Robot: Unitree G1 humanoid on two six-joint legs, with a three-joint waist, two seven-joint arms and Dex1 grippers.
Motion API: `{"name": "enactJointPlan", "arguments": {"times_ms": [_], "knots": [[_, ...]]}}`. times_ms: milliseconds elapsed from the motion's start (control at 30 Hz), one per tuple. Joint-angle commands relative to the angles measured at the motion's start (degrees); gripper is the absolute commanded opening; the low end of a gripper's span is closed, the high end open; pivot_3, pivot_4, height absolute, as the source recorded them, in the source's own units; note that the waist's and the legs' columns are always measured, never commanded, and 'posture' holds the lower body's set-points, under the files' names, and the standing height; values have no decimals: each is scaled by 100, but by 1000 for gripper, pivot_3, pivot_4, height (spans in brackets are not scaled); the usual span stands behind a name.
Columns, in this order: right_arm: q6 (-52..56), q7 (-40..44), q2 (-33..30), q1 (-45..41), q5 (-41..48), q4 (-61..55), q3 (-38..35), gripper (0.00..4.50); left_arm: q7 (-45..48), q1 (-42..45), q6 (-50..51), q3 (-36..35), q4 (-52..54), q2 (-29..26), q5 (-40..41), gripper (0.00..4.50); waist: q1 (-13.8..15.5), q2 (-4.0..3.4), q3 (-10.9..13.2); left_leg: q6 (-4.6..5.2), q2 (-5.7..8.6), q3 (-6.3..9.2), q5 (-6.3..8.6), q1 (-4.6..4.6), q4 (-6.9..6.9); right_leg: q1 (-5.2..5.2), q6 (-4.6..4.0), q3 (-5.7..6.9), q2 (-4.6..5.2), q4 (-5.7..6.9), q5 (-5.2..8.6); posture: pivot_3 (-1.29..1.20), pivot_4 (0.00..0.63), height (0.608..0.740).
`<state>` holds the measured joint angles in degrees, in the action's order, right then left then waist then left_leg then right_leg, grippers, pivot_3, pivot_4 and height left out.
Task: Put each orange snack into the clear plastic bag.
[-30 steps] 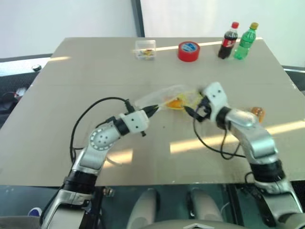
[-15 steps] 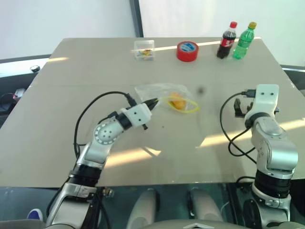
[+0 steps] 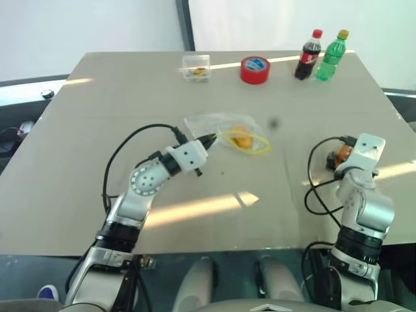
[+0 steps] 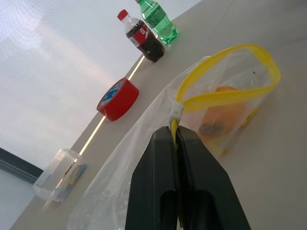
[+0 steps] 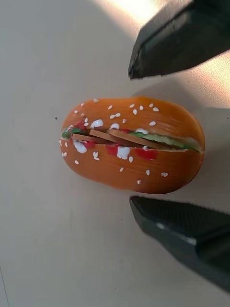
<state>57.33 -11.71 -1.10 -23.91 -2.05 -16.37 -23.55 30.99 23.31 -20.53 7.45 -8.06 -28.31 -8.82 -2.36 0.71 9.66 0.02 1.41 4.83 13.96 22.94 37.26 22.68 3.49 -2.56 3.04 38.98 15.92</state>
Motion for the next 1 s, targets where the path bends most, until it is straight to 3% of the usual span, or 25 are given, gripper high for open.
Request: {"name": "enactJointPlan", "arguments": {"times_ms": [33, 133, 500, 800, 1000], "knots": [[-326, 108, -257, 81, -1, -55, 125, 2144, -68, 43, -56, -87, 165, -10, 54, 0, 1, 0, 0, 0, 0, 0, 0, 0, 0, 0, 0, 0, 0, 0, 0, 0, 150, 740], [-508, 349, -525, 223, -16, -73, 418, 707, -79, 29, 24, -109, 210, 13, 88, 0, 2, 0, 0, 0, 0, -1, 0, 0, 0, -1, 0, 0, 0, -1, 0, 0, 150, 740], [-1656, 3452, -1955, 960, 950, -1160, 2672, 707, -86, -5, 153, -160, 347, 54, 184, 0, -20, 1, 0, 1, -2, 0, 0, -1, 1, -4, 1, 1, -4, -4, 1, 0, 150, 740], [-1748, 3971, -1960, 436, 1201, -1025, 3256, 707, -27, -263, 157, -253, 743, -79, 281, 0, 22, 2, 0, 0, -5, 9, 0, 0, 6, -9, 1, 6, 1, -8, 1, 0, 150, 740], [-2042, 3986, -1882, -44, 941, -265, 3591, 707, 133, -568, -73, -203, 1072, -229, 330, 0, 15, 1, 0, 0, -6, 9, 0, -2, 4, -8, 1, 7, 1, -7, 1, 0, 150, 740]]}}
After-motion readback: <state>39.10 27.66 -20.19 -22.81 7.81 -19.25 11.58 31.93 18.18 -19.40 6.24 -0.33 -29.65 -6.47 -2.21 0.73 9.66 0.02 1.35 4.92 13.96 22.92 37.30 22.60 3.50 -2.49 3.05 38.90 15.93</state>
